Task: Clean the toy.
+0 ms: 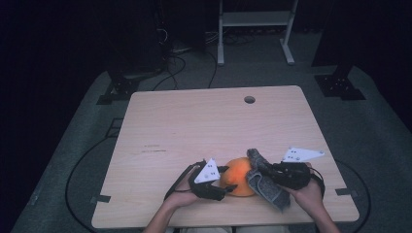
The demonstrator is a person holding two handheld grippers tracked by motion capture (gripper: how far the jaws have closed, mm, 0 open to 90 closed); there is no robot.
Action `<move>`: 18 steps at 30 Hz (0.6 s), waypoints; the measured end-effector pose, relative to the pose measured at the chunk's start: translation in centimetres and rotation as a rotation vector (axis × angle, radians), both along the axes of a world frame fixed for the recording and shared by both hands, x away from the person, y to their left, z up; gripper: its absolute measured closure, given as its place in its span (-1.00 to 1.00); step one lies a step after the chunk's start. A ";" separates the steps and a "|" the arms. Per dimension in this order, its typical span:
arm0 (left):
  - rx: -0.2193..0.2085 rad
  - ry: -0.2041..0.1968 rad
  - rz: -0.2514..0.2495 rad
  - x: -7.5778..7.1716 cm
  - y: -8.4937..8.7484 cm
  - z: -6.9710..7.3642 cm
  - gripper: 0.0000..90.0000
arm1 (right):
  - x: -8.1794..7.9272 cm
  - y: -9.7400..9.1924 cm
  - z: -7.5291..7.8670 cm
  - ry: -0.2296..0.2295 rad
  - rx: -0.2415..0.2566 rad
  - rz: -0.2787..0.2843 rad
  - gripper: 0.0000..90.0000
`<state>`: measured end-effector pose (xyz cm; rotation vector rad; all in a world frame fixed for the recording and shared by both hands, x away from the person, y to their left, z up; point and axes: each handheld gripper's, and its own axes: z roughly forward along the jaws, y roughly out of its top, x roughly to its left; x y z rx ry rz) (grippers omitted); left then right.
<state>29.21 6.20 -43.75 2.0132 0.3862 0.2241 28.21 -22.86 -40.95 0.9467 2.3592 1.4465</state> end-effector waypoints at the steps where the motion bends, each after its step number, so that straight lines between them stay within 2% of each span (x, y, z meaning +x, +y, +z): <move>1: -0.029 0.036 0.027 0.2 0.0 0.1 -0.53 | -0.1 0.3 -0.1 -0.004 0.020 -0.005 0.74; 2: -0.054 0.051 0.034 0.2 -0.1 0.2 -0.60 | -0.2 0.6 0.0 -0.006 0.037 0.005 0.74; 3: -0.060 0.038 0.045 0.2 -0.2 0.3 -0.61 | -0.4 1.1 0.0 -0.019 0.038 0.020 0.74; 4: -0.046 0.027 0.047 0.2 -0.2 0.3 -0.60 | -0.7 1.6 0.1 -0.038 0.020 0.023 0.75; 6: -0.056 0.028 0.030 0.3 0.2 0.3 -0.47 | -1.0 1.9 0.3 -0.067 -0.014 0.029 0.75; 7: -0.057 0.035 0.031 0.3 0.4 0.4 -0.36 | -1.0 1.6 0.2 -0.060 -0.011 0.029 0.75; 9: -0.032 0.035 0.045 0.4 0.5 0.4 -0.27 | -0.7 0.8 -0.2 -0.039 -0.007 0.022 0.75; 11: -0.015 0.029 0.043 0.3 0.5 0.4 -0.24 | -0.5 0.0 -0.8 -0.030 -0.041 -0.005 0.75; 13: -0.004 0.031 0.039 0.3 0.6 0.3 -0.22 | -0.1 -1.0 -1.4 0.011 -0.034 -0.026 0.75; 14: -0.001 0.032 0.041 0.3 0.7 0.3 -0.22 | 0.0 -1.3 -1.4 0.017 -0.041 -0.038 0.76; 18: 0.000 0.034 0.042 0.5 0.9 0.2 -0.22 | -0.5 -0.7 -0.3 -0.021 0.001 -0.020 0.76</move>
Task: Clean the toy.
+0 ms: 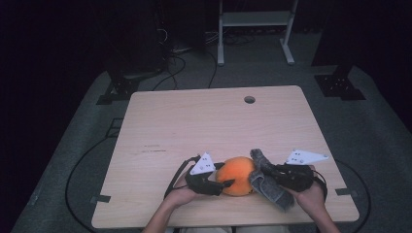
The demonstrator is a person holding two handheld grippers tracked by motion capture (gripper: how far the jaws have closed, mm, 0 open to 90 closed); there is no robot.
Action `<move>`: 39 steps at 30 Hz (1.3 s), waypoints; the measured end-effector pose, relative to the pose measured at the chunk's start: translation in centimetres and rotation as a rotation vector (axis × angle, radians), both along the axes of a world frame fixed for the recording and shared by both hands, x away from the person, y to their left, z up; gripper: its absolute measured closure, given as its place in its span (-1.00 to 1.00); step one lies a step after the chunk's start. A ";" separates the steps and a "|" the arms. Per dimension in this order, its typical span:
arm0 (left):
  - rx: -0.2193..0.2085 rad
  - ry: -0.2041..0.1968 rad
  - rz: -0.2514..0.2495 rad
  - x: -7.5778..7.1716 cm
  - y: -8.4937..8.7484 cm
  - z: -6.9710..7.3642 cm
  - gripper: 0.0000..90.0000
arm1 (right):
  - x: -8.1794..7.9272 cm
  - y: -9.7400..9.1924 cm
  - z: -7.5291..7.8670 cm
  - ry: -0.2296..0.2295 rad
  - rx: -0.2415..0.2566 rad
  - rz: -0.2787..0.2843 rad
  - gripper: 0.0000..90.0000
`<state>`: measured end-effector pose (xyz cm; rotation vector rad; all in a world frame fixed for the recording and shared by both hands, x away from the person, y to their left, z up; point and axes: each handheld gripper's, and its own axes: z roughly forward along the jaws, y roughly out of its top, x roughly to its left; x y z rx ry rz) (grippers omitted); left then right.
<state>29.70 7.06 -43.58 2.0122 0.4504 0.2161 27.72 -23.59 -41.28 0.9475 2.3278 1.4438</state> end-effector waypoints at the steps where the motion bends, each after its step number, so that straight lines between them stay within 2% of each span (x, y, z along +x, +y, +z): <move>1: 0.001 0.001 0.006 0.1 0.0 0.0 -0.23 | 0.0 0.3 0.0 -0.002 -0.010 0.008 0.75; 3: 0.011 0.012 0.017 0.2 -0.1 -0.1 -0.31 | 0.2 0.6 -0.6 0.026 -0.027 0.018 0.75; 5: 0.012 0.031 0.009 0.3 -0.2 0.2 -0.43 | 0.4 0.5 -1.4 0.070 0.003 0.026 0.75; 6: 0.006 0.050 -0.005 0.3 -0.2 0.5 -0.49 | 0.3 0.5 -1.4 0.069 -0.001 0.029 0.75; 7: -0.023 0.075 -0.029 0.5 0.0 0.9 -0.54 | 0.1 0.6 -1.3 0.062 -0.012 0.028 0.75; 8: -0.049 0.082 -0.032 0.5 0.1 1.2 -0.55 | -0.1 0.8 -1.1 0.045 -0.032 0.031 0.75; 9: -0.092 0.090 -0.022 0.7 0.3 1.5 -0.55 | -0.2 1.0 -1.0 0.035 -0.044 0.032 0.75; 10: -0.103 0.100 0.001 0.9 0.4 1.6 -0.55 | -0.4 1.2 -0.9 0.023 -0.059 0.041 0.75; 11: -0.068 0.095 0.020 1.1 0.3 1.6 -0.55 | -0.5 1.4 -0.8 0.014 -0.068 0.052 0.75; 12: -0.015 0.096 0.030 1.2 -0.1 1.2 -0.55 | -0.6 1.6 -0.7 0.011 -0.071 0.057 0.75; 13: -0.028 0.133 0.016 1.2 -0.2 0.8 -0.54 | -0.7 1.7 -0.7 0.008 -0.077 0.058 0.75; 15: -0.045 0.143 0.012 1.1 -0.3 0.4 -0.35 | -0.8 1.8 -0.6 -0.013 -0.087 0.037 0.75; 16: -0.040 0.148 0.002 1.1 -0.4 0.5 -0.22 | -0.8 1.8 -0.6 -0.017 -0.086 0.027 0.75; 18: -0.035 0.117 0.003 1.1 -0.5 0.9 -0.05 | -0.9 1.8 -0.5 -0.024 -0.077 0.013 0.75; 20: -0.068 0.065 -0.006 1.1 -0.6 1.3 0.03 | -0.9 1.7 -0.2 -0.026 -0.063 0.001 0.75; 21: -0.084 0.034 -0.005 1.1 -0.7 1.6 0.06 | -0.8 1.5 -0.1 -0.031 -0.058 -0.008 0.76; 22: -0.090 -0.019 -0.002 1.1 -0.9 2.1 0.08 | -0.7 1.4 0.0 -0.034 -0.049 -0.016 0.76; 24: -0.083 -0.082 -0.010 1.1 -1.1 2.6 0.09 | -0.6 1.2 0.1 -0.037 -0.021 -0.029 0.76; 25: -0.058 -0.092 -0.013 1.2 -1.2 2.7 0.07 | -0.6 1.3 0.1 -0.039 -0.016 -0.037 0.76; 26: -0.031 -0.076 -0.021 1.3 -1.1 2.7 -0.02 | -0.5 1.5 -0.1 -0.033 -0.025 -0.038 0.76; 27: -0.027 -0.032 -0.021 1.4 -0.8 2.4 -0.16 | -0.4 1.8 -0.4 -0.026 -0.044 -0.033 0.76; 29: -0.064 0.038 -0.026 1.7 0.0 2.2 -0.42 | -0.3 2.3 -1.1 0.009 -0.050 0.008 0.75; 31: -0.042 0.071 0.037 2.1 0.6 2.1 -0.63 | -0.4 2.9 -1.3 0.016 -0.053 0.048 0.75; 32: -0.032 0.102 0.057 2.3 0.8 1.9 -0.73 | -0.5 3.2 -1.3 0.010 -0.059 0.057 0.75; 34: 0.007 0.208 0.063 2.9 0.8 1.2 -0.82 | -0.6 3.5 -1.3 0.012 -0.064 0.071 0.75; 36: 0.027 0.278 0.052 3.1 0.4 0.3 -0.91 | -0.7 3.4 -1.4 0.019 -0.069 0.091 0.74; 38: 0.026 0.274 0.038 2.9 0.4 0.0 -0.92 | -0.9 3.1 -1.3 0.024 -0.062 0.102 0.74; 39: 0.029 0.265 0.024 2.8 0.4 0.1 -0.83 | -0.8 2.8 -1.1 0.021 -0.045 0.102 0.74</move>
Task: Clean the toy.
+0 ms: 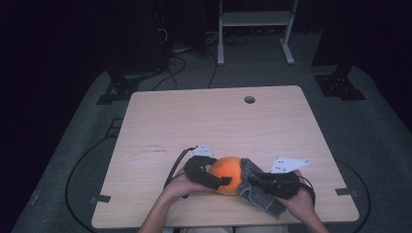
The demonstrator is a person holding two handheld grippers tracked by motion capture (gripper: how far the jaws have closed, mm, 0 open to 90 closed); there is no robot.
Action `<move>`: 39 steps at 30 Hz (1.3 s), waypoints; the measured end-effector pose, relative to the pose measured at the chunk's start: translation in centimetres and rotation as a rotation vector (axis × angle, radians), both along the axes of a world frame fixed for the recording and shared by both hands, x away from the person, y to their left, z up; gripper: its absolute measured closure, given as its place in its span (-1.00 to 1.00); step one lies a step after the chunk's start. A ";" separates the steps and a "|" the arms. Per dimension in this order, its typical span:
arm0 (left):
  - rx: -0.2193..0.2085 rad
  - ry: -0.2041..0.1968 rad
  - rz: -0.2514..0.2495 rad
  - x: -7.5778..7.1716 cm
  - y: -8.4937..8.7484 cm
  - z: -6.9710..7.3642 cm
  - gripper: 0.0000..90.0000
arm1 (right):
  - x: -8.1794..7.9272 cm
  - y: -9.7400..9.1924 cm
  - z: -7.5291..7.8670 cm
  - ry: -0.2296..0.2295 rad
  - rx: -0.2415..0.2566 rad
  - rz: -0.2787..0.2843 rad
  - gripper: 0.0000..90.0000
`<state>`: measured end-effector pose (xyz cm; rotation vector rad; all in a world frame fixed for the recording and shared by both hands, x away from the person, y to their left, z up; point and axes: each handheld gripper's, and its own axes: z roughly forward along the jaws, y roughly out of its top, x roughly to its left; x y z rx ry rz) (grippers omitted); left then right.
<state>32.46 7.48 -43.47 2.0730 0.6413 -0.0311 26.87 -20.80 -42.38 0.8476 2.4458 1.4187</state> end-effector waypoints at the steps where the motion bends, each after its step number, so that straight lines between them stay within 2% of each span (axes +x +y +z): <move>1: 0.012 -0.027 -0.018 -0.3 0.0 0.2 -0.66 | 0.1 -0.4 0.2 0.001 0.020 -0.008 0.74; 2: 0.018 -0.065 -0.030 -0.6 0.0 0.4 -0.48 | 0.2 -0.7 0.4 -0.002 0.040 -0.022 0.74; 4: -0.016 -0.198 -0.047 -1.3 -0.4 1.0 -0.28 | 0.4 -1.0 0.8 -0.014 0.059 -0.043 0.74; 6: -0.024 -0.333 -0.036 -1.7 -1.0 1.6 -0.26 | 0.4 -1.0 1.3 -0.044 0.074 -0.058 0.74; 7: -0.024 -0.362 -0.034 -1.6 -1.1 1.6 -0.28 | 0.4 -1.0 1.5 -0.064 0.084 -0.068 0.74; 8: -0.020 -0.359 -0.038 -1.4 -1.2 1.3 -0.31 | 0.5 -0.9 1.6 -0.079 0.091 -0.082 0.74; 9: 0.007 -0.344 -0.041 -1.1 -1.3 0.9 -0.35 | 0.7 -0.9 1.6 -0.083 0.095 -0.089 0.74; 11: 0.050 -0.322 -0.057 -0.9 -1.2 -0.5 -0.45 | 1.3 -0.7 0.9 -0.056 0.086 -0.080 0.74; 12: 0.035 -0.319 -0.068 -0.9 -0.8 -0.9 -0.49 | 1.5 -0.4 0.3 -0.049 0.050 -0.080 0.74; 13: 0.042 -0.310 -0.069 -0.9 -0.5 -1.0 -0.49 | 1.6 -0.2 -0.3 -0.040 0.022 -0.069 0.74; 15: 0.051 -0.294 -0.058 -1.1 0.0 -0.9 -0.54 | 2.0 -0.4 -0.9 0.006 0.038 -0.065 0.74; 16: 0.058 -0.292 -0.058 -1.2 0.1 -0.9 -0.57 | 2.0 -0.5 -0.9 0.005 0.013 -0.078 0.74; 17: 0.057 -0.293 -0.060 -1.3 0.2 -0.9 -0.60 | 1.9 -0.8 -1.0 0.000 -0.028 -0.089 0.74; 18: 0.050 -0.291 -0.067 -1.4 0.2 -0.8 -0.63 | 1.9 -1.0 -1.2 0.009 -0.044 -0.095 0.74; 19: 0.033 -0.285 -0.069 -1.4 0.3 -0.7 -0.70 | 1.9 -1.5 -1.7 0.038 -0.055 -0.105 0.74; 21: -0.029 -0.245 -0.061 -1.1 0.8 -0.3 -0.76 | 1.9 -2.0 -2.1 0.059 -0.075 -0.116 0.74; 22: -0.069 -0.230 -0.034 -0.8 1.3 0.0 -0.76 | 1.9 -2.1 -2.2 0.064 -0.074 -0.120 0.74; 23: -0.084 -0.223 -0.017 -0.7 1.6 0.1 -0.74 | 1.8 -2.2 -2.1 0.066 -0.068 -0.122 0.74; 25: -0.051 -0.211 0.006 -0.4 1.9 0.1 -0.70 | 2.0 -2.2 -1.9 0.061 -0.070 -0.117 0.74; 27: -0.015 -0.197 -0.018 -0.5 1.7 -0.4 -0.69 | 2.0 -2.1 -1.5 0.053 -0.045 -0.116 0.74; 29: 0.006 -0.205 -0.054 -0.7 1.2 -0.8 -0.69 | 1.7 -1.9 -0.5 0.035 0.010 -0.098 0.73; 31: 0.019 -0.242 -0.067 -0.9 0.8 -0.9 -0.69 | 1.4 -1.3 0.1 0.014 0.055 -0.058 0.73; 33: 0.020 -0.244 -0.064 -1.0 0.6 -0.8 -0.68 | 1.3 -0.7 -0.3 0.005 -0.001 -0.053 0.73; 35: 0.018 -0.258 -0.063 -1.1 0.7 -0.7 -0.66 | 1.7 -1.1 -1.1 0.036 -0.003 -0.059 0.73; 36: 0.019 -0.264 -0.061 -1.2 0.7 -0.7 -0.66 | 2.0 -1.5 -1.4 0.049 -0.009 -0.077 0.73; 38: 0.023 -0.268 -0.064 -1.3 0.6 -0.7 -0.66 | 2.2 -2.1 -1.8 0.066 -0.071 -0.125 0.73; 39: 0.025 -0.273 -0.065 -1.3 0.6 -0.7 -0.66 | 2.2 -2.3 -2.0 0.072 -0.081 -0.135 0.74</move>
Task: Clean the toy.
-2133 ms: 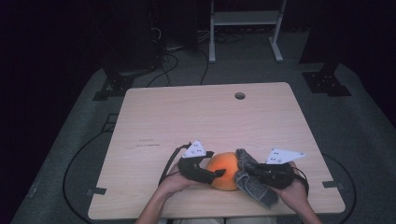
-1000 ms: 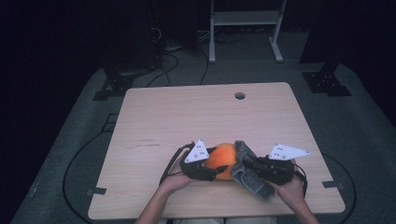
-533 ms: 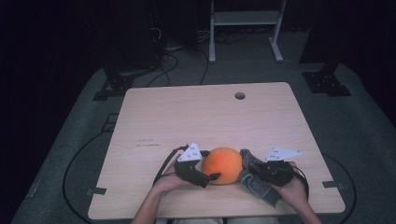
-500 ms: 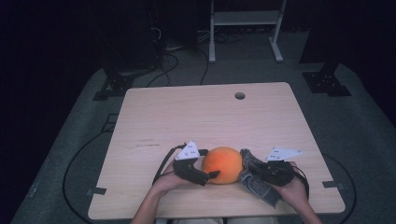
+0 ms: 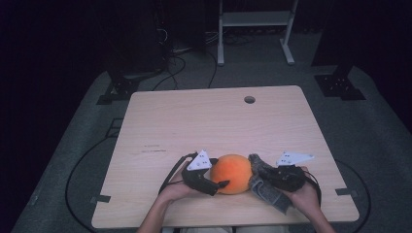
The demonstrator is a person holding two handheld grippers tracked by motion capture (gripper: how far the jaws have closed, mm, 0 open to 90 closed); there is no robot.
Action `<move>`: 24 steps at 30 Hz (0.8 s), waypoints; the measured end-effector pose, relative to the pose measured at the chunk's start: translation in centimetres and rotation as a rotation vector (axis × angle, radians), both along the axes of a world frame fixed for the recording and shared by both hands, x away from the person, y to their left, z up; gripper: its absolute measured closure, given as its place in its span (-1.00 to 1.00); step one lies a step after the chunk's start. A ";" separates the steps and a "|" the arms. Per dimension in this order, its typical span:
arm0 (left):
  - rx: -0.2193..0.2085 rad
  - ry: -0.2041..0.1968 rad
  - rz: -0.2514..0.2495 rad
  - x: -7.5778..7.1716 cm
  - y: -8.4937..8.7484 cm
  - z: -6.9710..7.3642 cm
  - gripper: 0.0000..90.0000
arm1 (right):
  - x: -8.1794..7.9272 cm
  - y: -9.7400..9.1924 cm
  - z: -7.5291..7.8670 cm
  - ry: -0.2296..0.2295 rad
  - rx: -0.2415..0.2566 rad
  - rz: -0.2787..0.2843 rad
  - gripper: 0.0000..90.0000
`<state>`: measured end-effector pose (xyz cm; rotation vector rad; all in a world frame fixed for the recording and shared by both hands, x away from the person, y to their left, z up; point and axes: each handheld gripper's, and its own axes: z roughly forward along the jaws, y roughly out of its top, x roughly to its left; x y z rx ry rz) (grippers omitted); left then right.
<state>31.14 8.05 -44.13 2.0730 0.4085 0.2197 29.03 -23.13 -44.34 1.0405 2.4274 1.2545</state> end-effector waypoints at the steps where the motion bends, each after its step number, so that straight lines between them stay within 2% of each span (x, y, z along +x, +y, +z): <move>1: 0.004 -0.008 -0.002 0.0 -0.1 0.0 -0.65 | -0.2 -0.1 0.1 -0.009 0.011 -0.003 0.74; 4: 0.011 -0.041 -0.015 -0.4 -0.7 0.0 -0.62 | -1.0 0.5 2.2 -0.093 0.099 0.040 0.73; 5: 0.013 -0.046 -0.018 -0.5 -0.8 0.1 -0.62 | -1.2 1.2 2.8 -0.122 0.108 0.076 0.73; 6: 0.001 -0.042 -0.021 -0.5 -0.7 0.2 -0.63 | -1.2 1.7 2.7 -0.128 0.078 0.089 0.72; 8: -0.047 0.013 -0.023 -0.2 -0.2 0.4 -0.69 | -0.9 2.0 1.8 -0.113 0.040 0.095 0.72; 9: -0.068 0.038 -0.012 0.1 0.1 0.5 -0.72 | -0.7 1.7 1.4 -0.092 0.057 0.091 0.72; 10: -0.078 0.059 0.003 0.3 0.3 0.6 -0.74 | -0.6 1.3 1.2 -0.073 0.081 0.083 0.72; 11: -0.081 0.072 0.010 0.4 0.4 0.5 -0.75 | -0.5 0.9 1.2 -0.062 0.083 0.077 0.72; 12: -0.062 0.079 0.009 0.5 0.3 0.4 -0.74 | -0.5 0.7 1.1 -0.057 0.073 0.073 0.72; 13: -0.051 0.071 0.001 0.3 0.1 0.3 -0.68 | -0.4 0.4 0.9 -0.052 0.032 0.067 0.72; 15: -0.028 0.035 -0.009 -0.1 -0.2 0.3 -0.57 | -0.4 -0.2 0.7 -0.045 -0.017 0.034 0.73; 17: -0.025 -0.010 -0.028 -0.5 -0.5 0.5 -0.47 | -0.7 -0.7 1.3 -0.064 0.011 0.029 0.73; 19: -0.014 -0.028 -0.042 -0.7 -0.8 0.6 -0.44 | -1.4 -0.3 2.7 -0.102 0.092 0.070 0.73; 20: -0.001 -0.057 -0.057 -0.9 -1.2 0.7 -0.44 | -1.6 0.0 3.2 -0.122 0.113 0.094 0.73; 21: 0.005 -0.067 -0.062 -1.1 -1.3 0.7 -0.44 | -1.9 0.8 3.8 -0.148 0.108 0.117 0.72; 22: 0.013 -0.079 -0.068 -1.2 -1.4 0.8 -0.45 | -1.9 1.1 3.9 -0.151 0.097 0.124 0.72; 24: 0.010 -0.069 -0.066 -1.2 -1.2 0.9 -0.56 | -1.6 1.7 3.0 -0.136 0.062 0.133 0.71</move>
